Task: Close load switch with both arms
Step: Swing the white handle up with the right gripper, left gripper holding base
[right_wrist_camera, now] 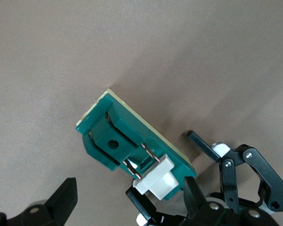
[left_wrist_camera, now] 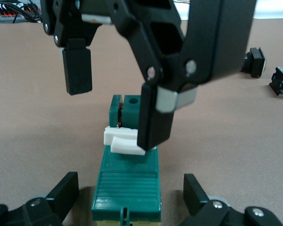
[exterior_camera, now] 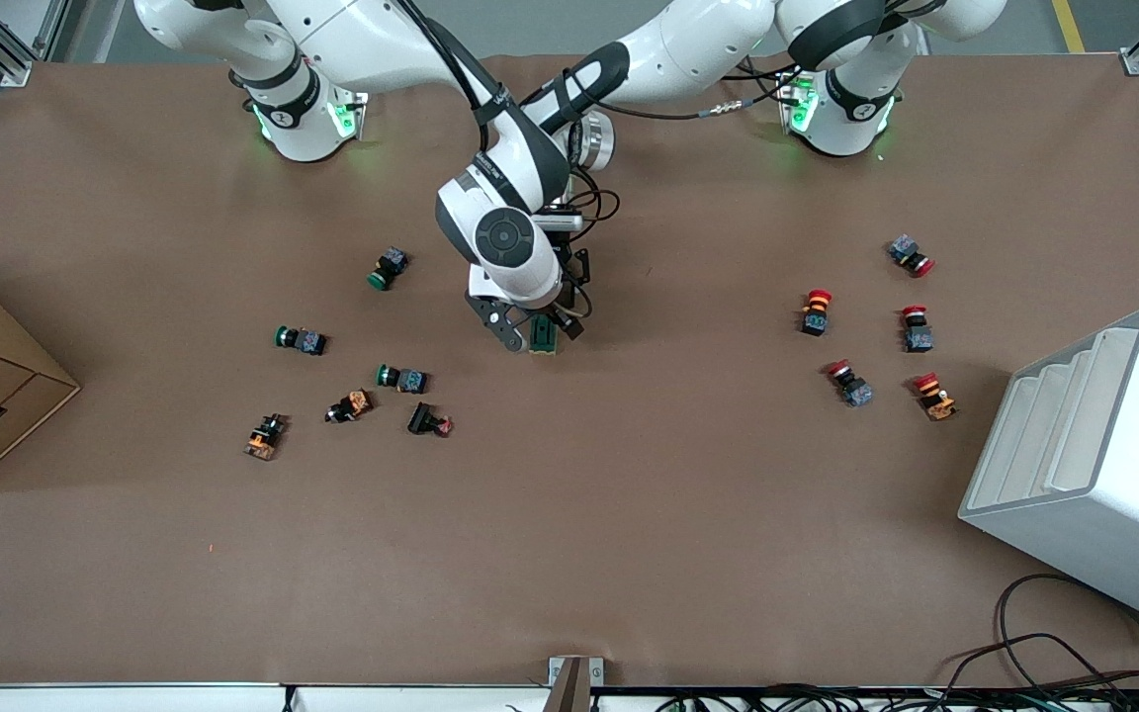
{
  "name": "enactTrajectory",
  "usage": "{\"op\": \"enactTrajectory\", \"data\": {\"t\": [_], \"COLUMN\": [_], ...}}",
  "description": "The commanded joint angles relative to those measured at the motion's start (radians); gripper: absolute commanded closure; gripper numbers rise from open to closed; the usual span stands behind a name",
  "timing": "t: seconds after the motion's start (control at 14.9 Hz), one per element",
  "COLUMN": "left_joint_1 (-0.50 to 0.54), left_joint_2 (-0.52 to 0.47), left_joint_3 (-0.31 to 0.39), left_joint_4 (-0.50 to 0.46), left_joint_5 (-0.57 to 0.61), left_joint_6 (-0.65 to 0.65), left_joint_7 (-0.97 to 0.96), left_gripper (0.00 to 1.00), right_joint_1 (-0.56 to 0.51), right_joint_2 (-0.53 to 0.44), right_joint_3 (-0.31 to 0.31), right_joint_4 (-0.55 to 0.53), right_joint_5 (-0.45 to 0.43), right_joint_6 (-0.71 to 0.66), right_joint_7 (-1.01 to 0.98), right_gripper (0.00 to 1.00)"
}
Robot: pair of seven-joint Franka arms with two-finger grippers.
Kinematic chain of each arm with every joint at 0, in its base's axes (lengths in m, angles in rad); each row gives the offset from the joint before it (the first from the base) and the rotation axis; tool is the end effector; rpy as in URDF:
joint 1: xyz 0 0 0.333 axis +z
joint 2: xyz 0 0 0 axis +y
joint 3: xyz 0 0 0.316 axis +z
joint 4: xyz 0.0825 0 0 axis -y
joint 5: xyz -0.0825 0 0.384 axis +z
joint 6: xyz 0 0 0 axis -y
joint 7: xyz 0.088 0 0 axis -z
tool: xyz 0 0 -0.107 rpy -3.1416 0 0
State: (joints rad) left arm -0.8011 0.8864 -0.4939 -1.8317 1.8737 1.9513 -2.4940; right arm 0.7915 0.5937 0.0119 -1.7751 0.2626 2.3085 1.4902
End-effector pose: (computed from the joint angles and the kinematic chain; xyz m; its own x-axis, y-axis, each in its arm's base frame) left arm 0.2350 -0.5688 0.0821 0.5099 -0.0254 0.8599 -0.0622 -0.9980 0.0073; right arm 0.4509 0.4741 0.2199 0.6267 -0.7549 -0.1933 -0.7600 -0.6469 0.0621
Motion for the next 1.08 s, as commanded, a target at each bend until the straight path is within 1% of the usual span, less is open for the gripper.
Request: {"op": "enactTrajectory", "data": {"t": [0.0, 0.47, 1.01], "left_joint_1": [-0.013, -0.013, -0.013], "left_joint_2": [0.025, 0.02, 0.02], "left_joint_3": [0.006, 0.006, 0.006], "left_joint_4": [0.009, 0.009, 0.009], "left_joint_5": [0.002, 0.001, 0.001], "left_joint_6": [0.015, 0.015, 0.015], "left_joint_7": [-0.039, -0.039, -0.04], "left_gripper": [0.01, 0.01, 0.01], "right_joint_1": [0.02, 0.045, 0.012], "right_joint_2": [0.004, 0.046, 0.043], "right_joint_3": [-0.004, -0.004, -0.006], "right_joint_4": [-0.01, -0.003, 0.049], "right_joint_5": [0.026, 0.024, 0.026], "right_joint_6": [0.005, 0.02, 0.023], "right_joint_7": [-0.011, -0.019, -0.019], "right_gripper": [0.0, 0.0, 0.0]}}
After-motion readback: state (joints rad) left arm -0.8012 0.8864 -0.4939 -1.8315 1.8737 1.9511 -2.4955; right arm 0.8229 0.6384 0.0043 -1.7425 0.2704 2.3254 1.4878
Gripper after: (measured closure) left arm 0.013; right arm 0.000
